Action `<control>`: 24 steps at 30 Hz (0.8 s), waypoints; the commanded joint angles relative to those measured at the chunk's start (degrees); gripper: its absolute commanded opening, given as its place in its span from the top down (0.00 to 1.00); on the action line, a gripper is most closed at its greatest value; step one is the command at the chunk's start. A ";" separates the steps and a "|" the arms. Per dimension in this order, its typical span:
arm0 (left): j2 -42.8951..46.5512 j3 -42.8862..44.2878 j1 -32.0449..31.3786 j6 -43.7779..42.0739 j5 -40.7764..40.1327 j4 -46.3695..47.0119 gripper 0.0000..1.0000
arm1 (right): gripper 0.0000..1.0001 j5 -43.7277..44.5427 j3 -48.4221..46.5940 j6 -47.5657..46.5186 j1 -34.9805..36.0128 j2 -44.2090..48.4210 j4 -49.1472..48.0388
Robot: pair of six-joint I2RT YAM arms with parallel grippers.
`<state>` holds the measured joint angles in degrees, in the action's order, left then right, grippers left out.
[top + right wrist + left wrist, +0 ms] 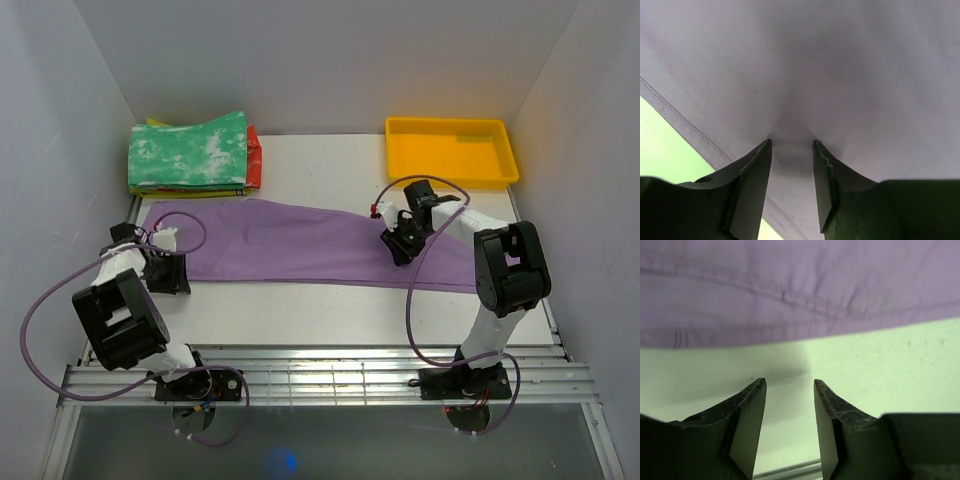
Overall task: Fold and stack the trousers
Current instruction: Fold the trousers
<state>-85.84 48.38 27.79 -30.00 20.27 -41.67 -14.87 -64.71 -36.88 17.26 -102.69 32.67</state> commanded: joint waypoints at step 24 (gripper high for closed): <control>-14.26 13.50 -0.02 12.15 -5.05 5.11 0.35 | 0.13 1.16 -11.21 9.20 -37.29 5.15 14.09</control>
<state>-100.73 63.13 27.27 -21.32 21.89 -36.86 -13.93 -70.28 -27.57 -19.53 -96.07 45.21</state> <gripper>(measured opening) 0.653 0.875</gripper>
